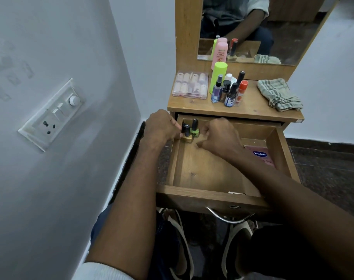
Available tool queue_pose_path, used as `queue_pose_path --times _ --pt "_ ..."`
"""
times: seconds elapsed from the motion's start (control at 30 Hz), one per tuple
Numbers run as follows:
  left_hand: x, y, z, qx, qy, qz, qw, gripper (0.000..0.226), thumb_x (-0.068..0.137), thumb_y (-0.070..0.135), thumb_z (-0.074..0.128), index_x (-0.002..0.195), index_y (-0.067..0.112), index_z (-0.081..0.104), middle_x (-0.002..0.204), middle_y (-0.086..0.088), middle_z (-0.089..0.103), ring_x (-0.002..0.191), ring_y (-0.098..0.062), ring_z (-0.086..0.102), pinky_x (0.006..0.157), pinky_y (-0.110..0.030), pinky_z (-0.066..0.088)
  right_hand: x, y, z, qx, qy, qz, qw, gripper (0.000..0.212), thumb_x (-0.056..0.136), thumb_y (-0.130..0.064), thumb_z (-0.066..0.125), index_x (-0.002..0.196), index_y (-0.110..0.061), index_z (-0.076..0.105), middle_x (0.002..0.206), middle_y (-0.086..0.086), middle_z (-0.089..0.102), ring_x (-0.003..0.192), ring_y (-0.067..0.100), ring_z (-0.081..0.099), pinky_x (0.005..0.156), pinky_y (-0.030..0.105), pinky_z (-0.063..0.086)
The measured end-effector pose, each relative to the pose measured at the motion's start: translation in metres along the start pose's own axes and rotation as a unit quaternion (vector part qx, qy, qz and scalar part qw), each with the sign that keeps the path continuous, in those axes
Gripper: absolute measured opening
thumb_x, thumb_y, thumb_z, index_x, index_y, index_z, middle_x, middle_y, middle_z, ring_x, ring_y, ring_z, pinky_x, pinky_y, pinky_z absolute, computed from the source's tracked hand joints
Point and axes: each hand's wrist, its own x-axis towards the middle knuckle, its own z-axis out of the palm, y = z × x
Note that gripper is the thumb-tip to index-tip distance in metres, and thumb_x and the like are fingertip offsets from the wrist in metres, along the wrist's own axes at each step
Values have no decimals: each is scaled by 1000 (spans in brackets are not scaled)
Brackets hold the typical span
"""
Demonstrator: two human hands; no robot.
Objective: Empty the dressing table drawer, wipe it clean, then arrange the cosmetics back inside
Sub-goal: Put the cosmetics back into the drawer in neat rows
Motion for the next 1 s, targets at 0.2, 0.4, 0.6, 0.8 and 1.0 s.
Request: queue_pose_path --times 0.2,0.4,0.6,0.8,1.0 --pt "0 5 0 2 5 -11 1000 16 76 15 95 79 17 79 84 -3 78 81 -19 77 86 -43 66 -5 23 0 48 -104 38 993 30 77 -25 91 92 -22 65 92 -3 65 85 16 63 65 32 50" --pt "0 4 -1 -1 4 -15 1000 18 76 15 95 75 20 78 83 -3 78 77 -17 77 86 -42 66 -1 7 10 127 -70 31 989 17 84 -8 84 88 -18 70 86 -1 69 84 17 68 69 36 59" --pt "2 3 0 -4 7 -12 1000 18 74 15 96 74 19 78 84 -3 78 83 -21 77 87 -44 65 1 -2 18 168 -7 46 985 34 79 -4 86 88 -26 62 86 -3 69 87 17 69 74 42 62" --pt "3 3 1 6 14 -5 1000 18 74 12 95 75 18 79 82 -3 78 80 -21 77 84 -43 66 2 -7 26 174 7 45 984 32 79 -10 89 95 -25 65 89 -5 70 86 12 69 73 39 64" --pt "1 8 1 0 23 -14 1000 24 70 10 97 68 21 76 83 -2 77 82 -23 77 82 -42 66 2 -7 24 167 -6 49 985 30 79 -11 88 98 -20 67 90 -2 70 87 15 69 72 42 64"
